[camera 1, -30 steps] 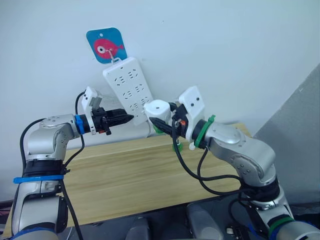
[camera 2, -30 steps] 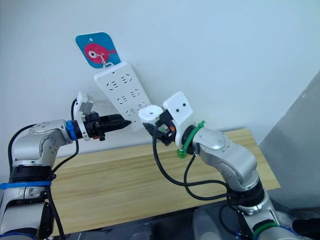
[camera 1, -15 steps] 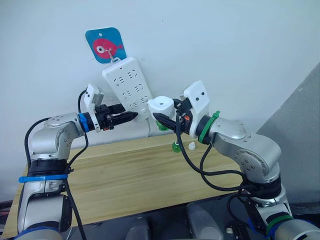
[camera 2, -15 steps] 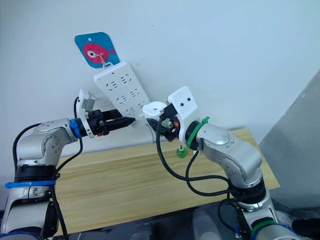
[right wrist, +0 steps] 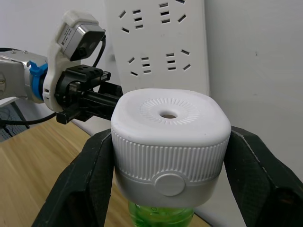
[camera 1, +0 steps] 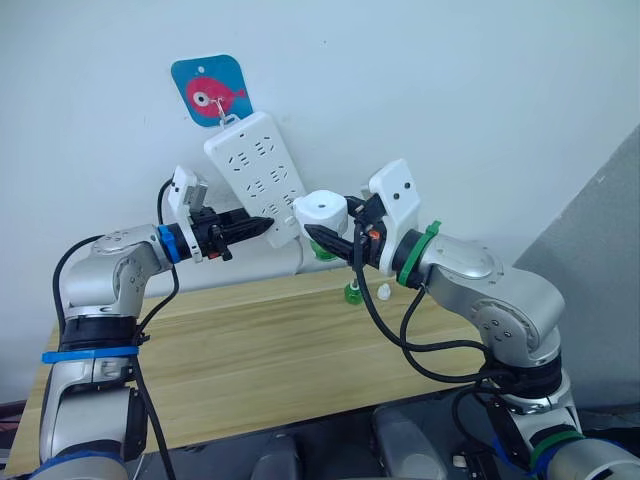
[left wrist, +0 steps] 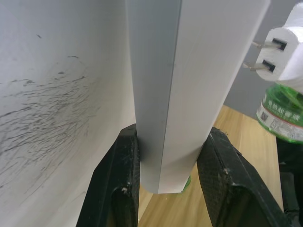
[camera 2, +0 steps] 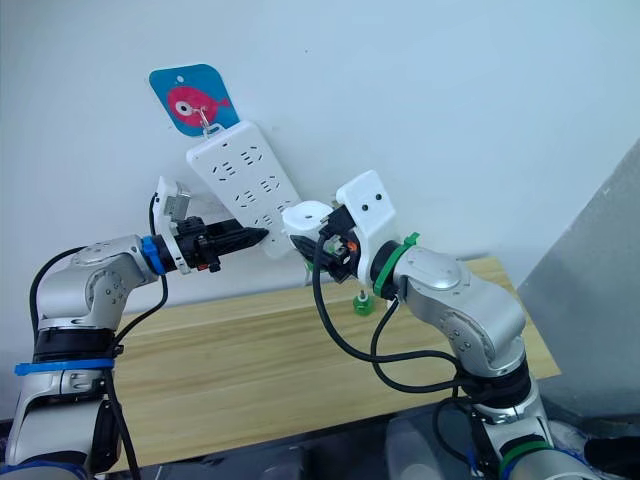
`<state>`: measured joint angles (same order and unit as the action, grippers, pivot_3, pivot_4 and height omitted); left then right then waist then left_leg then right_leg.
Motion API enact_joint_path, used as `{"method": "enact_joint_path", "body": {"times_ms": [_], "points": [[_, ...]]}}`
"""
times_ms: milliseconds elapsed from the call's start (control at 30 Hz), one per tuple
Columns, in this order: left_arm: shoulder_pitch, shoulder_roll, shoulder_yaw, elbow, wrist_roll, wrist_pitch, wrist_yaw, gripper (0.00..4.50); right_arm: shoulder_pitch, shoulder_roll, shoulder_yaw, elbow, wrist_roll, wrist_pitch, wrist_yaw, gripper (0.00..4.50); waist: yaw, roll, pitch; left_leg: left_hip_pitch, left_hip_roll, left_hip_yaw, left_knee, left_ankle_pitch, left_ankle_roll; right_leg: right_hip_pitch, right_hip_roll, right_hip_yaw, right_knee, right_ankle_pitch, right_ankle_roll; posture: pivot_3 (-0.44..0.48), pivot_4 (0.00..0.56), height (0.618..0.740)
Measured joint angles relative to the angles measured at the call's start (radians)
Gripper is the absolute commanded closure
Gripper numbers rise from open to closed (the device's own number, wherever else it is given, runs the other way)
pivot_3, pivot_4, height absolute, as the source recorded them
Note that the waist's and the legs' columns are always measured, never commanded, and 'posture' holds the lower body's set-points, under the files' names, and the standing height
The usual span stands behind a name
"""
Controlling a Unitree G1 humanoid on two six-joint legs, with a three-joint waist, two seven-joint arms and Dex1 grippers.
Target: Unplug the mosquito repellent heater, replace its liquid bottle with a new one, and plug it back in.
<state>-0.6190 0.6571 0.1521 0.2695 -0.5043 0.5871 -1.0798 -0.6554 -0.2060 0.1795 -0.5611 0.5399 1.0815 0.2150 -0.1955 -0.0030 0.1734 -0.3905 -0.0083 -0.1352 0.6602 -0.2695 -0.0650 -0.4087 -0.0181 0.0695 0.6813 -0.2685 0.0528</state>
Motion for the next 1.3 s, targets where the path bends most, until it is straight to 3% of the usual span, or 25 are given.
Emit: {"method": "enact_joint_path", "body": {"times_ms": [333, 1300], "points": [[0.023, 0.000, 0.007, -0.062, -0.005, 0.029, 0.028, 3.21, -0.062, 0.056, -0.003, 0.060, -0.012, 0.111, -0.045, 1.56, 0.000, 0.000, 0.000, 0.000, 0.000, 0.000, 0.000, 0.000, 0.000, 0.000, 0.000, 0.000, 0.000, 0.000, 0.000, -0.222, 0.139, 0.740], [0.028, 0.000, 0.010, -0.077, -0.004, 0.038, 0.043, 3.21, -0.141, 0.097, 0.008, 0.133, -0.089, 0.091, -0.042, 1.56, -0.001, 0.000, 0.000, 0.000, 0.000, 0.000, 0.000, 0.000, 0.000, 0.000, 0.000, 0.000, 0.000, 0.000, 0.000, -0.234, 0.134, 0.740]]}}
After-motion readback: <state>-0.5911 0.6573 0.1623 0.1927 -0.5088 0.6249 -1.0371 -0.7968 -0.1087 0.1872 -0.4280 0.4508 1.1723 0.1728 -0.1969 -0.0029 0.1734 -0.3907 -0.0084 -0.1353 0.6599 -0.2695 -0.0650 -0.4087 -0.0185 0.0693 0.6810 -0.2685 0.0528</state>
